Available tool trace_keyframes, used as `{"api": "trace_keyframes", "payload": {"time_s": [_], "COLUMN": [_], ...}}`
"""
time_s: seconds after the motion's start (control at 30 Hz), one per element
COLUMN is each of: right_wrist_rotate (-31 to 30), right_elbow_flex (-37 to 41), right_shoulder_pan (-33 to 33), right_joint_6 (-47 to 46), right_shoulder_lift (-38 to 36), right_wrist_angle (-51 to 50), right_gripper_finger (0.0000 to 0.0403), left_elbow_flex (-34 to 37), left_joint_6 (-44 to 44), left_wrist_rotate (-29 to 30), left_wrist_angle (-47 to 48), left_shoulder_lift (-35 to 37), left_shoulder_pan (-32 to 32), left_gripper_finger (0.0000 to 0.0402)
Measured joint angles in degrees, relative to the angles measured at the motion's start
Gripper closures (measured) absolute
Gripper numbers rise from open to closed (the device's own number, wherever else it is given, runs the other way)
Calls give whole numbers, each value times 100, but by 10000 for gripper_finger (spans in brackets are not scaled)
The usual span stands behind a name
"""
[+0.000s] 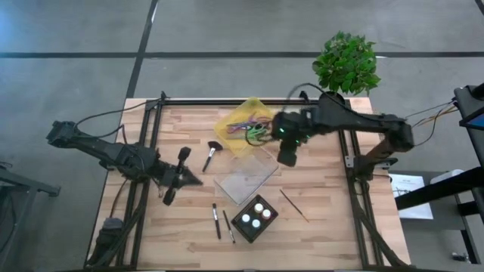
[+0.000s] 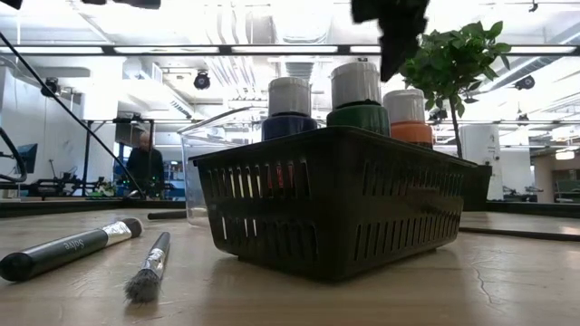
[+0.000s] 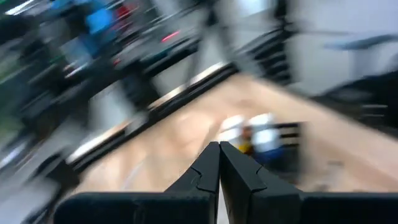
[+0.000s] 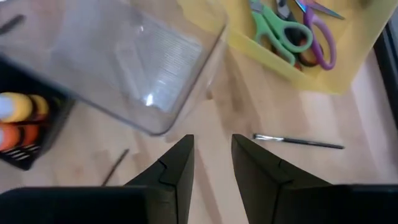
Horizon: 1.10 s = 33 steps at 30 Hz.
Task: Pick & Place Paint Supplies
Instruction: Put the highlighter brush into the transparent bin
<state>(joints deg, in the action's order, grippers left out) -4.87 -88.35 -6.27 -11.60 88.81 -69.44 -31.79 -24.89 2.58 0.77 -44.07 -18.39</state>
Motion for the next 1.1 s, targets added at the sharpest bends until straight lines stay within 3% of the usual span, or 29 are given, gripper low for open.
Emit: {"api": "trace_keyframes", "payload": {"time_s": [0.1,0.27,0.33,0.37,0.43,0.57,0.73,0.97,1.1], "right_wrist_rotate": [-191,-819,-1023,-1067,-1097,-1167,-1023,-859,-857], "right_elbow_flex": [425,890,1004,1040,1097,1164,1178,1178,1178], "right_shoulder_pan": [369,957,1135,1200,1292,1342,1344,1342,1387], "right_joint_6": [-404,-1234,-1504,-1580,-1691,-1846,-1999,-1997,-1999], "right_shoulder_lift": [-490,-1078,-1253,-1315,-1421,-1497,-1483,-1448,-1448], "right_wrist_angle": [182,253,256,251,267,268,250,250,243], "right_gripper_finger": [296,296,296,296,296,296,296,296,296], "left_elbow_flex": [0,0,0,0,-2,-3,-12,-4,-2], "left_joint_6": [527,1869,2189,2251,2345,2618,3342,3845,3667], "left_wrist_rotate": [1638,5316,6150,6285,6160,5190,4473,1742,696], "left_wrist_angle": [0,49,158,209,247,380,1259,2051,2091], "left_shoulder_lift": [-1,-2,-2,-2,-2,-7,-7,-7,-7], "left_shoulder_pan": [4,17,38,59,123,408,1302,3492,4463], "left_gripper_finger": [387,387,387,387,387,387,387,387,387]}}
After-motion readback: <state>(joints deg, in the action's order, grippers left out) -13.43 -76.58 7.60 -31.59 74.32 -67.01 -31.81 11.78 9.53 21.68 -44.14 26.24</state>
